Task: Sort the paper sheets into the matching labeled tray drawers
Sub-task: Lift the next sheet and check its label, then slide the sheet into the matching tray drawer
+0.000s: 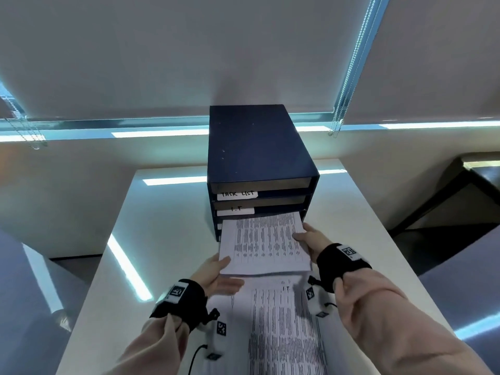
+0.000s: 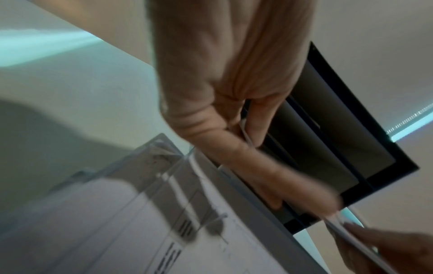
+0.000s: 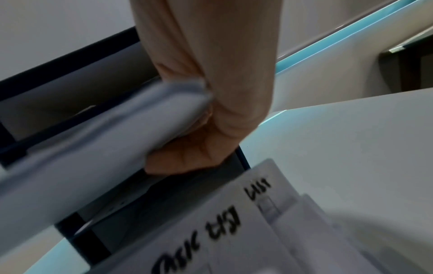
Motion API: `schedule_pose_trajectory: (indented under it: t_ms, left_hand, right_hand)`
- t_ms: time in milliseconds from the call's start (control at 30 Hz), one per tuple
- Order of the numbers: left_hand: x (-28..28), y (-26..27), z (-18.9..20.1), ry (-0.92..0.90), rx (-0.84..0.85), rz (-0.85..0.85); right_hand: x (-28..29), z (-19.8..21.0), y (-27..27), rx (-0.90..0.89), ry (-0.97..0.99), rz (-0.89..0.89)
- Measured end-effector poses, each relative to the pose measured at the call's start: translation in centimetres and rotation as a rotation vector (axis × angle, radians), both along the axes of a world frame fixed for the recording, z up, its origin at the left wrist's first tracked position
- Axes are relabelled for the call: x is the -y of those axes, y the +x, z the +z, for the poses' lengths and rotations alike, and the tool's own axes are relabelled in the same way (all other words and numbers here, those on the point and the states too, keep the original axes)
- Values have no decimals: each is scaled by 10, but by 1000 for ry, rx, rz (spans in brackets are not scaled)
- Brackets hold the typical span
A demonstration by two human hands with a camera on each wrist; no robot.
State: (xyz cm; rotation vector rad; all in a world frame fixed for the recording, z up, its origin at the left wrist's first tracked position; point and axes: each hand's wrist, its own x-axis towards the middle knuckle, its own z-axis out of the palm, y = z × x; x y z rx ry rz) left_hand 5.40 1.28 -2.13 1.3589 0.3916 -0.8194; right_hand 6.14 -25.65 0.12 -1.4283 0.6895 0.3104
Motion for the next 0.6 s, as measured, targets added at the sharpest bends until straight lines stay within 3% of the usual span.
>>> schedule_pose_trajectory:
  t_ms: [167,233,333,400,500,600]
  left_hand:
    - [19,26,-23,2,107,218]
    - [25,42,-29,-56,90,295]
    - [34,70,-24,-264,36,417]
    - [40,84,-15,-308,55,401]
    - [46,87,-1,-53,134,234]
    - [40,62,1,267,358,70]
  right_hand:
    - [9,-1,5,-194,-92,225]
    - [7,-8,15,-158,-15,98]
    - [-7,-13,44,-44,320,-287]
    - [-20,-12,61,28,473,-424]
    - [-33,-9,66,77,421,-342]
    - [-30,-11,45,97,371,-190]
